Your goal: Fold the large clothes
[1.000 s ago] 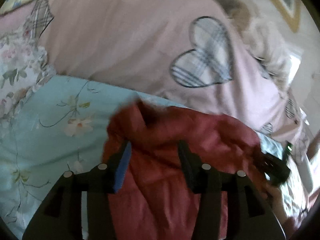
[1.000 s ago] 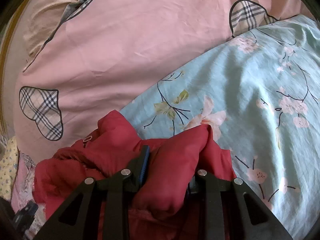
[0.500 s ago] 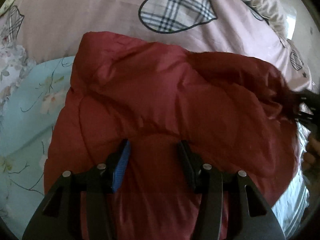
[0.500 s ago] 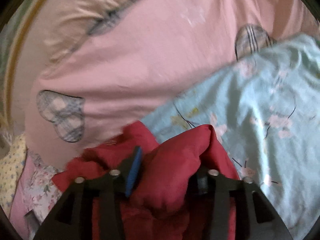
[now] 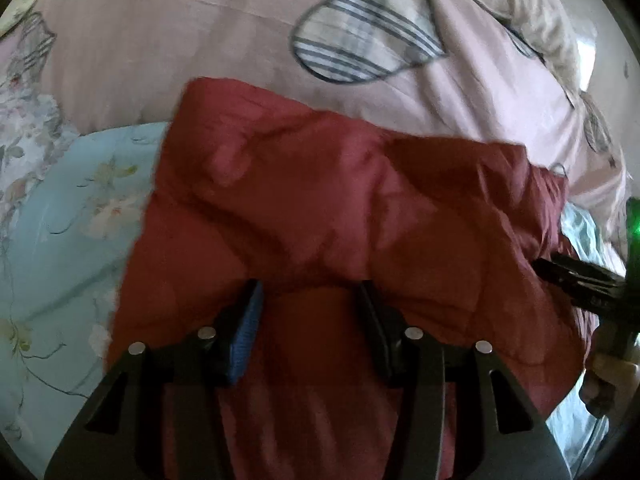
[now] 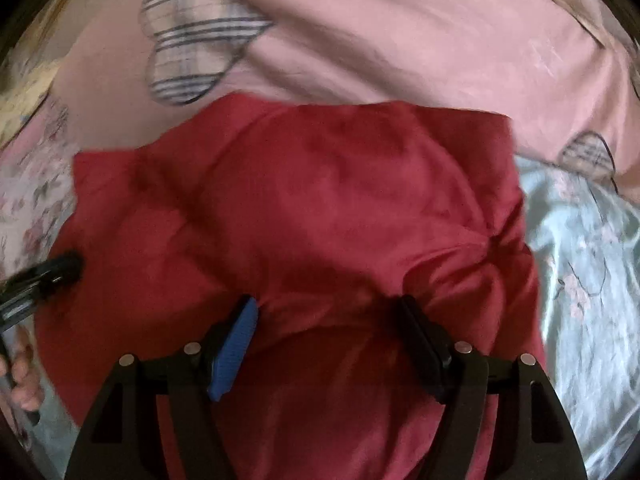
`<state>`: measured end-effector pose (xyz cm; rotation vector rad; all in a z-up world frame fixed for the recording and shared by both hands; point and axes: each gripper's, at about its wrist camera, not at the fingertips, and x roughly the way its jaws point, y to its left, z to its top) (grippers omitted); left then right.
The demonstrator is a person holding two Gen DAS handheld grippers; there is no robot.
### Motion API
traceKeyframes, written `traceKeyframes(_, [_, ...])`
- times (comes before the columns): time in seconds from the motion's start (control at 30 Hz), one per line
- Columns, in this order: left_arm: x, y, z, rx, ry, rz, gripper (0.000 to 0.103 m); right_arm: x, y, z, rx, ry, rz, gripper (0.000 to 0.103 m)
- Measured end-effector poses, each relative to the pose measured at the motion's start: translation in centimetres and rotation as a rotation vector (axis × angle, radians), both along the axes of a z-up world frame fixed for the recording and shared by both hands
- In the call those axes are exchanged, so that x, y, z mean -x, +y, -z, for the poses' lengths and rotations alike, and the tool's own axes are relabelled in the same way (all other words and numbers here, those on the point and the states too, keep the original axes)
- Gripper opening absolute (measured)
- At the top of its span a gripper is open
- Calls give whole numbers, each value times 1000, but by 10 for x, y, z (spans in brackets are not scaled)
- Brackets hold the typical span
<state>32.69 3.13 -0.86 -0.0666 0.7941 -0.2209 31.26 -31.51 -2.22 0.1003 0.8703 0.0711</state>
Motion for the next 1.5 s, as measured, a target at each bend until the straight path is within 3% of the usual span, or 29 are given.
traceKeyframes(0.23, [-45, 16, 19, 15, 76, -59, 48, -19, -29, 19, -60, 2, 102, 75])
traceKeyframes(0.57, [-56, 11, 27, -12, 87, -57, 48, -33, -37, 29, -123, 36, 130, 78])
traceKeyframes(0.83, [-32, 22, 11, 30, 66, -56, 48, -16, -33, 10, -88, 25, 125, 77])
traceKeyframes(1.1, [1, 38, -9, 97, 26, -32, 49, 26, -39, -14, -125, -3, 97, 79])
traceKeyframes(1.27, [17, 57, -15, 131, 7, -31, 53, 51, -47, -19, -145, -17, 90, 79])
traceKeyframes(1.33, [25, 65, -17, 134, -8, -40, 60, 60, -50, -19, -145, -18, 95, 79])
traceKeyframes(1.5, [32, 84, -15, 138, -11, -56, 64, 74, -60, -22, -103, -37, 115, 79])
